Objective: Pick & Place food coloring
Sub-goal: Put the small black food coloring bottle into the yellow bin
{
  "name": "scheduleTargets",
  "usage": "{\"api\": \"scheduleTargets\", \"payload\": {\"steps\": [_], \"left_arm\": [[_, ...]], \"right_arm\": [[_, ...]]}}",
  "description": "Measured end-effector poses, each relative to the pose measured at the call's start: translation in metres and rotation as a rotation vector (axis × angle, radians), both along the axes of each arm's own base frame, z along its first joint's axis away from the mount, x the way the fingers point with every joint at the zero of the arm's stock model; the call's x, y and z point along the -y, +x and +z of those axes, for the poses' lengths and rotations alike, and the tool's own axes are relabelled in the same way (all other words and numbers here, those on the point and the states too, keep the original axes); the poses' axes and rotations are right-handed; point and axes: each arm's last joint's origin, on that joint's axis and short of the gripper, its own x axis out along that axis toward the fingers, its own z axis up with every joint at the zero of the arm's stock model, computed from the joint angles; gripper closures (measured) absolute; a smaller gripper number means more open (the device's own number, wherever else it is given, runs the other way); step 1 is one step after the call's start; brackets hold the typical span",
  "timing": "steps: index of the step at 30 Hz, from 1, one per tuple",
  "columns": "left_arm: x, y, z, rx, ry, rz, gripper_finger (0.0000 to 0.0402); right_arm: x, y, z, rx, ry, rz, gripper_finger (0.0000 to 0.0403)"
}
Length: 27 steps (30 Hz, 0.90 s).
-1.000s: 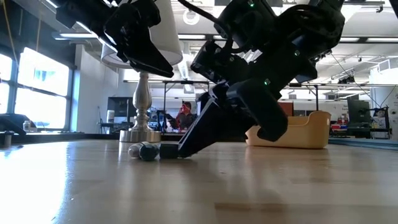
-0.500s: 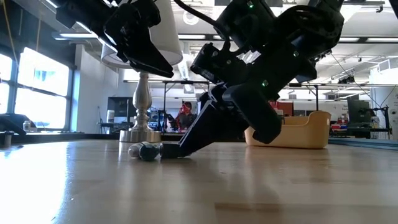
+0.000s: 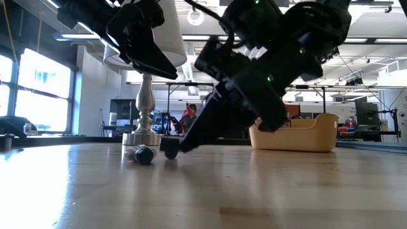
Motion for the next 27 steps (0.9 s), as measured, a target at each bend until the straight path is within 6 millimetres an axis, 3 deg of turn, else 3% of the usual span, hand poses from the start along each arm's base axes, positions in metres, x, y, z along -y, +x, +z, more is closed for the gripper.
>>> {"api": "scheduleTargets", "payload": {"steps": [4, 8, 13, 16, 22, 27], "left_arm": [[0.000, 0.000, 0.000, -0.001, 0.000, 0.000, 0.0237], [0.000, 0.000, -0.001, -0.006, 0.001, 0.000, 0.0237], [0.000, -0.001, -0.001, -0.010, 0.001, 0.000, 0.0237], [0.000, -0.001, -0.002, -0.016, 0.001, 0.000, 0.0237], [0.000, -0.001, -0.002, -0.016, 0.000, 0.000, 0.0237], [0.000, -0.001, -0.002, -0.014, -0.019, 0.010, 0.0237]], "right_arm": [[0.002, -0.006, 0.021, -0.012, 0.012, -0.049, 0.0343], [0.007, -0.023, 0.054, -0.064, -0.042, -0.119, 0.0345], [0.017, -0.062, 0.098, -0.167, -0.201, -0.287, 0.0340], [0.032, -0.095, 0.118, -0.256, -0.296, -0.489, 0.0341], [0.063, -0.146, 0.138, -0.315, -0.316, -0.987, 0.0339], [0.080, -0.152, 0.135, -0.394, -0.256, -1.105, 0.0334]]}}
